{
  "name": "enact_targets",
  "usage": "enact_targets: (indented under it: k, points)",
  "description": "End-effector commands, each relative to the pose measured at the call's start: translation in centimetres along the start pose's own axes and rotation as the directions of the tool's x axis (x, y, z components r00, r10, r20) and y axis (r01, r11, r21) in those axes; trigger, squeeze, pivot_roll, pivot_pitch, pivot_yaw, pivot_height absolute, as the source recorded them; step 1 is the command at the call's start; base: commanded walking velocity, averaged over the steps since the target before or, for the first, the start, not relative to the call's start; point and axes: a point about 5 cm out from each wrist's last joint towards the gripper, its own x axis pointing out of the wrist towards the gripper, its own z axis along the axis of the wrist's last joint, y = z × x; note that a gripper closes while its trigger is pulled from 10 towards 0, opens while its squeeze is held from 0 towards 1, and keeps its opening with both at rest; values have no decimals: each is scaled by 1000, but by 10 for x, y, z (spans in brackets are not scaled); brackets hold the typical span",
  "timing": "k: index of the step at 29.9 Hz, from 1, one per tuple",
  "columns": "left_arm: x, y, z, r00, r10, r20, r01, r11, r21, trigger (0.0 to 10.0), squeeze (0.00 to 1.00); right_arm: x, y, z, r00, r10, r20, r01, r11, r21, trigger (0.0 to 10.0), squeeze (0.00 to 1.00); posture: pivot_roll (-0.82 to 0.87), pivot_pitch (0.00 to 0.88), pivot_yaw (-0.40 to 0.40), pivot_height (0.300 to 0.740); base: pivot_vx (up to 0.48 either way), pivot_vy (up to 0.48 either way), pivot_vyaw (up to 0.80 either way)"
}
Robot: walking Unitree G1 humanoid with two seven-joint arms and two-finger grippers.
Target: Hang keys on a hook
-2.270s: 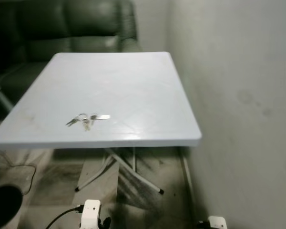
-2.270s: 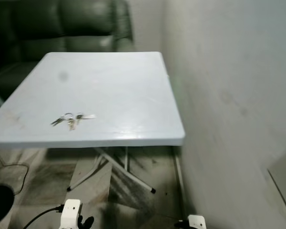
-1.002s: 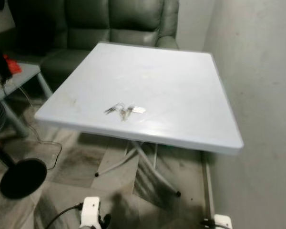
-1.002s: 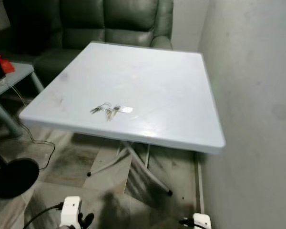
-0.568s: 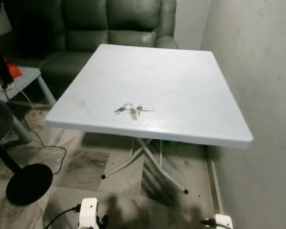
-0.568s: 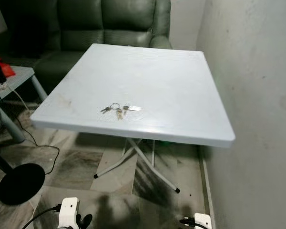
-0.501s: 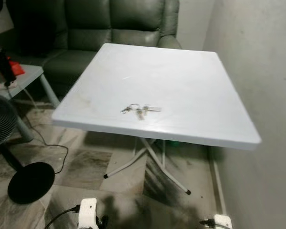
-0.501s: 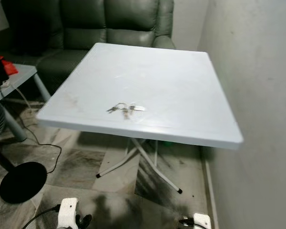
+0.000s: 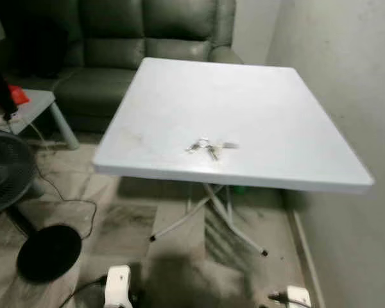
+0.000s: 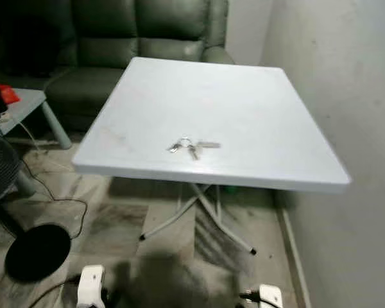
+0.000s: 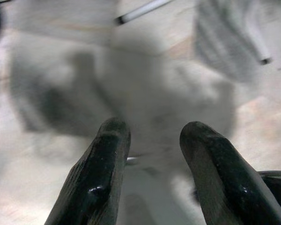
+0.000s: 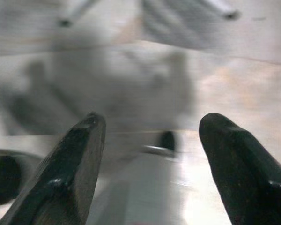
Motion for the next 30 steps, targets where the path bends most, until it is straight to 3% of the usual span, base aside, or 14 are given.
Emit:
enact_targets:
  k: [1,20,24,30]
  points:
    - [2,-2,5,1000,-2,14,2,1000,9,10000,0,-2,-7,0,1000,-21,4,21,1000,8,10000,0,-37,0,-26,740,0,476,0]
    - [2,-3,5,1000,-8,11,8,1000,26,10000,0,-2,-8,-1,1000,-14,-3,14,1000,-2,10000,0,-38,0,-31,740,0,473,0]
    - [2,-3,7,1000,-7,23,6,999,45,10000,0,-3,-9,-1,1000,-17,-3,17,1000,-9,10000,0,-39,0,-30,740,0,96,0]
    - [5,-6,34,989,-41,144,35,998,44,10000,0,1,-8,21,996,5,87,-3,1000,-30,10000,0,-50,0,-26,740,0,0,0]
